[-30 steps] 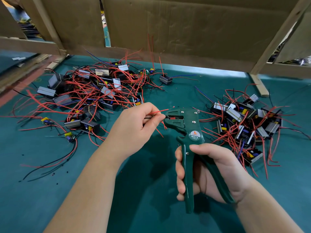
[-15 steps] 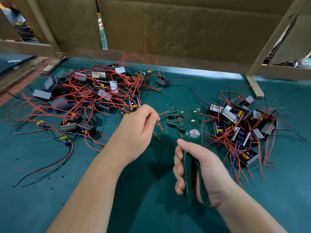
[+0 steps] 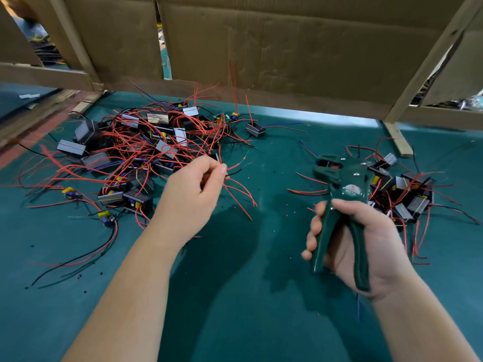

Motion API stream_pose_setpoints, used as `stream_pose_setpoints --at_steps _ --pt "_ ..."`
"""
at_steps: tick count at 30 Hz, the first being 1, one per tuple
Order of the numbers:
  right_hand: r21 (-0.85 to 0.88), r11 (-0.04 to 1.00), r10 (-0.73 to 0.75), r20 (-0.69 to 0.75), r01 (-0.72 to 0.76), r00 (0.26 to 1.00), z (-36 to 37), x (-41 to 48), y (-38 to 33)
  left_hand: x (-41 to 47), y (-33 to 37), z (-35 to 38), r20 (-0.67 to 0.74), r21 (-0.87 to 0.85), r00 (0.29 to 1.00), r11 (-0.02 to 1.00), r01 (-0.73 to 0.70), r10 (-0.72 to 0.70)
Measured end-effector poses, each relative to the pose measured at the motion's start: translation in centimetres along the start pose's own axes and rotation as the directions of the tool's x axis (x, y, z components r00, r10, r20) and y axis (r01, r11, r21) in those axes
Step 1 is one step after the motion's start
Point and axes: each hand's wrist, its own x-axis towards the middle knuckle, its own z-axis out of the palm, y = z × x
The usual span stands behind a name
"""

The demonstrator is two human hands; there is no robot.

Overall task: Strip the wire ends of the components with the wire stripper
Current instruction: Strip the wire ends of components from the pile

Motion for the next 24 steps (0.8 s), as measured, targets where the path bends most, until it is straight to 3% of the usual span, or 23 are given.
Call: stream_pose_setpoints --at_steps 3,8,13,19,22,24 --pt "0.106 0.992 -0.067 0.050 0.062 0.996 0.2 0.1 0.6 -0.3 0.5 0.3 0.038 -0.013 0.999 1.000 -0.007 0.008" --pt "0.099 0.992 -0.096 0.235 0.075 0.967 1.8 0.2 2.6 -1.3 1.8 1.9 0.131 0.045 0.988 0.995 -0.092 0.085" --pt "0.109 0.991 -0.109 0.253 0.084 0.961 2.2 0.2 2.9 -1.5 1.6 2.6 0.224 0.066 0.971 0.993 -0.095 0.078" --pt "0.101 0.977 -0.203 0.170 0.188 0.964 2.0 0.4 2.7 -1.3 1.6 2.6 0.390 0.153 0.915 0.987 0.043 -0.101" --pt "0.126 0.954 -0.282 0.073 0.272 0.956 1.4 0.6 1.8 -1.3 1.0 1.6 0.552 0.326 0.775 0.935 0.140 -0.308" --pt "0.138 0.947 -0.299 0.044 0.291 0.953 0.7 0.6 0.8 -1.1 1.1 1.0 0.562 0.177 0.723 0.912 0.369 -0.402"
